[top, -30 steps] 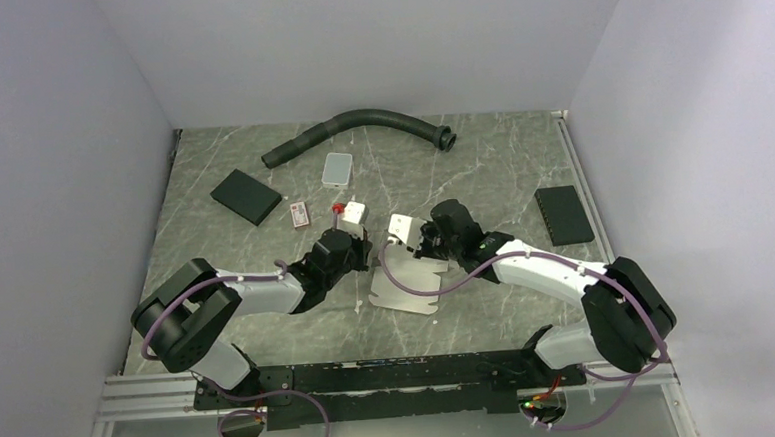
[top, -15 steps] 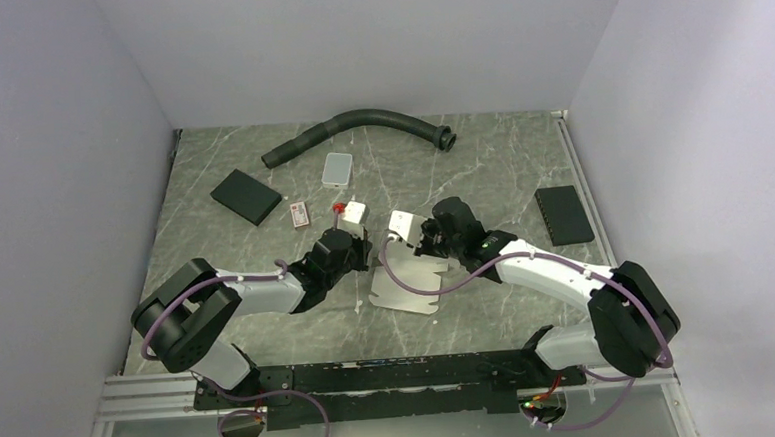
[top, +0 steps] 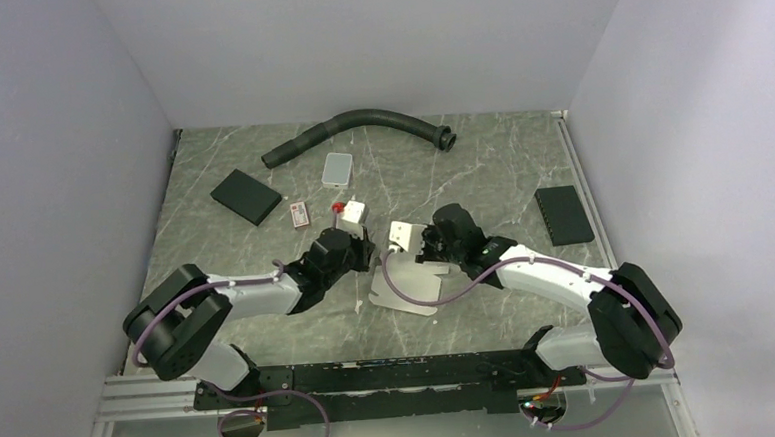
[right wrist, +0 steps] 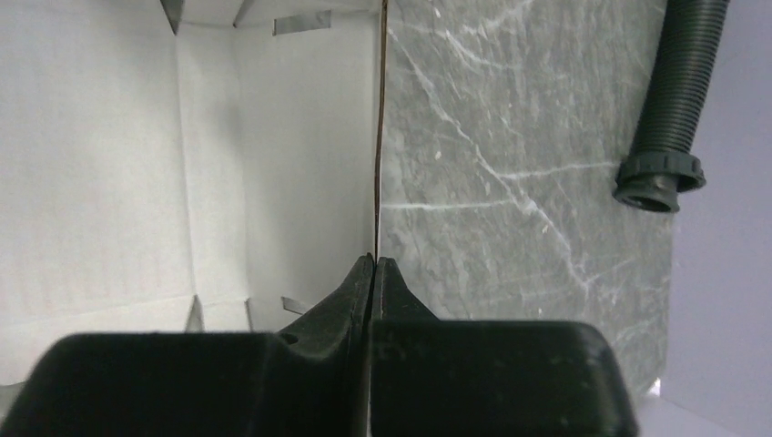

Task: Fold the paper box
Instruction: Fold the paper box at the center of the board.

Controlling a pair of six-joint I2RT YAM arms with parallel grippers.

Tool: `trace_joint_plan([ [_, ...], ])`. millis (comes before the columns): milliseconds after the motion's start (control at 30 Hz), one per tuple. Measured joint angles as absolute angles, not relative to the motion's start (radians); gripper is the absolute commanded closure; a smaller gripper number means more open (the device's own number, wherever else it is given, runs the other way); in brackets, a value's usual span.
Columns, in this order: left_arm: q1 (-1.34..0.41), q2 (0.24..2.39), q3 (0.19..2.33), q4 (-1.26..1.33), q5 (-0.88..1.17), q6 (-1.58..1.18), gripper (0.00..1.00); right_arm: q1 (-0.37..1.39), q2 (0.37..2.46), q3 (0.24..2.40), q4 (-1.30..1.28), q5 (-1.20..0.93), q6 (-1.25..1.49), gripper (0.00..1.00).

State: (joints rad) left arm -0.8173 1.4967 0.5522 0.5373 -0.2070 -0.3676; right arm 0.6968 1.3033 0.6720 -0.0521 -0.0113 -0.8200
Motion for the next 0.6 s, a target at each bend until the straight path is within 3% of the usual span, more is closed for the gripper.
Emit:
trace_joint_plan([
  [333,-0.819,1.272,0.515,0.482,-0.143,-0.402,0.48,0.748,1.295,0.560,0.113,0.131,-0.899,1.00],
  [600,-0.698,1.107,0.406,0.427,-0.143,-0.414,0.48,0.809,1.288,0.493,0.258,0.227,-0.960,1.00],
])
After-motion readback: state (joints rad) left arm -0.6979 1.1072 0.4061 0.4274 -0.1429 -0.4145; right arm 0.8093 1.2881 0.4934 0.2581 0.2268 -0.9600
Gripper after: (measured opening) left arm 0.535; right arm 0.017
